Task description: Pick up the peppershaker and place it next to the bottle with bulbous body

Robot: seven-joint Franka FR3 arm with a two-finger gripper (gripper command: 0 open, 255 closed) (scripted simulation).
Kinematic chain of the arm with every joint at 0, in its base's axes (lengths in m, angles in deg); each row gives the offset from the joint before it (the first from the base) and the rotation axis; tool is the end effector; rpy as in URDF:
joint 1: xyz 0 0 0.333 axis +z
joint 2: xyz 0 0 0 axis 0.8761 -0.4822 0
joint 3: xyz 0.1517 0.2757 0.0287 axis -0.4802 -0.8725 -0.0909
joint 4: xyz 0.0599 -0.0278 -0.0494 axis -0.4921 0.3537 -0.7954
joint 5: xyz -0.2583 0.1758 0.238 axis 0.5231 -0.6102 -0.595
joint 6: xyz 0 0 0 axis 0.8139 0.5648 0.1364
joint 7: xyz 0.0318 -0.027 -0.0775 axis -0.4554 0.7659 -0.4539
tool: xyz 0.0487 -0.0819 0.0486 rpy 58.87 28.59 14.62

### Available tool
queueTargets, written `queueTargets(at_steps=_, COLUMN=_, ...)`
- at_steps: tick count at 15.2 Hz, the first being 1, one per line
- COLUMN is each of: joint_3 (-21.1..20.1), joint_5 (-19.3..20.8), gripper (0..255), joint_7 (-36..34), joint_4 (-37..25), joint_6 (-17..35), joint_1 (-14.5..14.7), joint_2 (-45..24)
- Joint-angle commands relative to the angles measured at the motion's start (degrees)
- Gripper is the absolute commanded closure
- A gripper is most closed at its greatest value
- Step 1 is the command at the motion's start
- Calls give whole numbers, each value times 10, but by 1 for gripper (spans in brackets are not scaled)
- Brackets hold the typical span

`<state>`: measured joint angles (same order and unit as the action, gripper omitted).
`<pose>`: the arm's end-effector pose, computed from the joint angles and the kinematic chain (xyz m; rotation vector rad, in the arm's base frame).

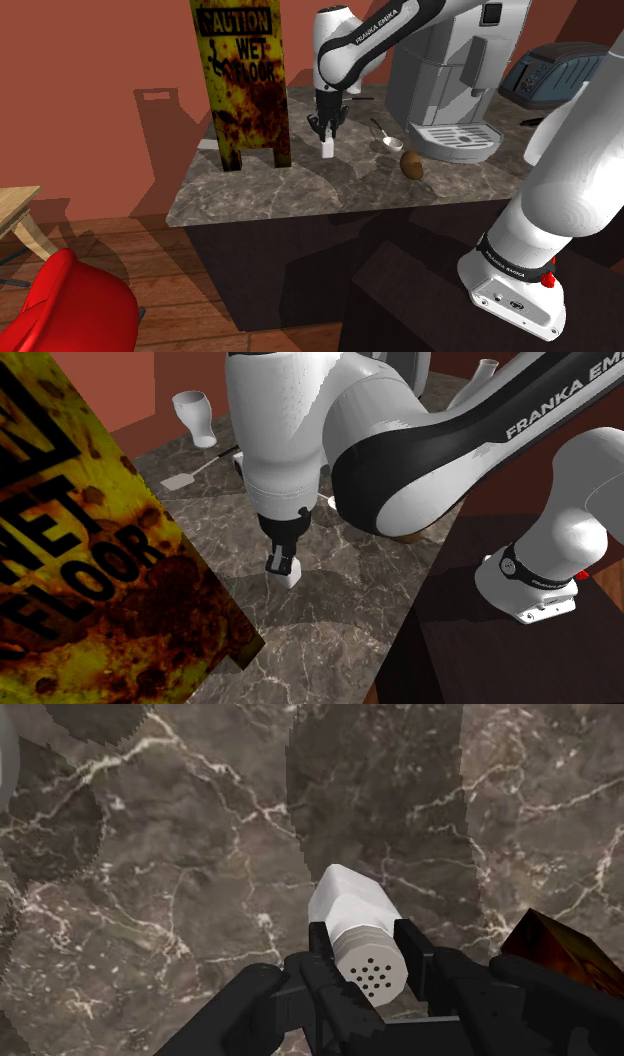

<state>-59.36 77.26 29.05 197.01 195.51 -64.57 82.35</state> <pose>0.5377 0.0254 0.3644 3.0632 -0.3576 0.0810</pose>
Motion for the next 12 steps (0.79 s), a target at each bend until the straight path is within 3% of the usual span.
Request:
queueTargets(at_steps=1, joint_3=0, joint_5=-2, gripper=255, joint_7=2, joint_4=-4, joint_6=-11, joint_1=0, joint_2=7)
queueTargets(at_steps=12, joint_3=0, joint_5=-12, gripper=255, joint_7=12, joint_4=-49, joint_6=-93, joint_1=0, joint_2=45)
